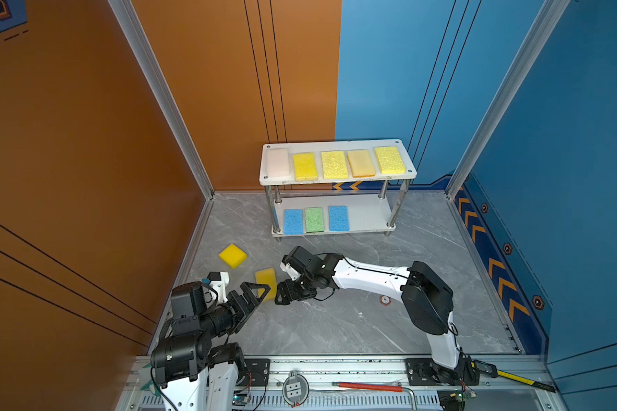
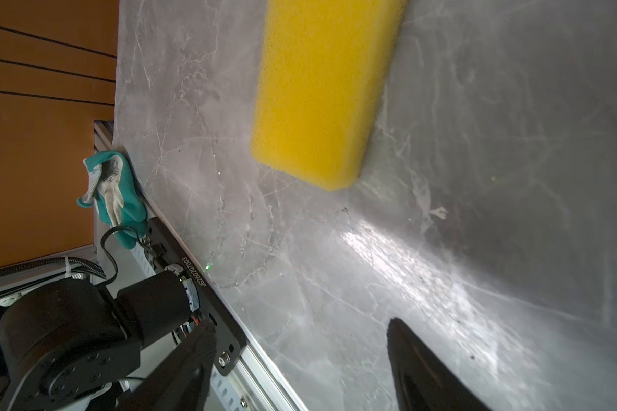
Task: Place and organize the cleaning sponges onto the shelf
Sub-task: 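Move the open right gripper over the yellow sponge near the left gripper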
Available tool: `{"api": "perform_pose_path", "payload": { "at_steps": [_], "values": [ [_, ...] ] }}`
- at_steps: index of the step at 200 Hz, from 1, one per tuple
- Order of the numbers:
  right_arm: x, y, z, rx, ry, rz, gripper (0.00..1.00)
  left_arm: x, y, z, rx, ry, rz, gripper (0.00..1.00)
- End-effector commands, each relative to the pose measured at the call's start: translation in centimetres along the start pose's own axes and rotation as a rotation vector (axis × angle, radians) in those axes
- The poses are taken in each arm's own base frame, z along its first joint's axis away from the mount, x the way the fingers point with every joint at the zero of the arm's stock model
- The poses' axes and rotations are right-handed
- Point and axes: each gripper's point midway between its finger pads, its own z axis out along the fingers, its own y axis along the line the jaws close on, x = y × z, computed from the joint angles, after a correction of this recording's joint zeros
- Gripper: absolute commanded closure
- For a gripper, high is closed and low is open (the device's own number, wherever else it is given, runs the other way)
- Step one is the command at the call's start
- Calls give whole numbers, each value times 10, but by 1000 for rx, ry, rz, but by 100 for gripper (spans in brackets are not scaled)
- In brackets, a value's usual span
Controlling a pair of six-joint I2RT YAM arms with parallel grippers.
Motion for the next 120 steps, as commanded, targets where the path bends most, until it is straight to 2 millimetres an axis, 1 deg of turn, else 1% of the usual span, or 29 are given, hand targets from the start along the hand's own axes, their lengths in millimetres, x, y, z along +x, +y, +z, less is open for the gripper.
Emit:
{"api": "perform_pose_path", "payload": {
  "at_steps": [1,20,54,84,120],
  "values": [
    [-15,6,12,-10,-19,25,24,10,3,-7,-27,8,18,2],
    [-21,6,24,-7,-18,28,26,13,3,-9,-34,14,22,2],
    [-26,-4,43,22,-15,46,31,15,2,-13,-45,15,34,2],
    [-30,-12,50,44,-22,54,34,16,0,-15,-43,17,46,2],
    [-36,-16,55,50,-29,60,36,17,1,-14,-48,29,50,2]
  ]
}}
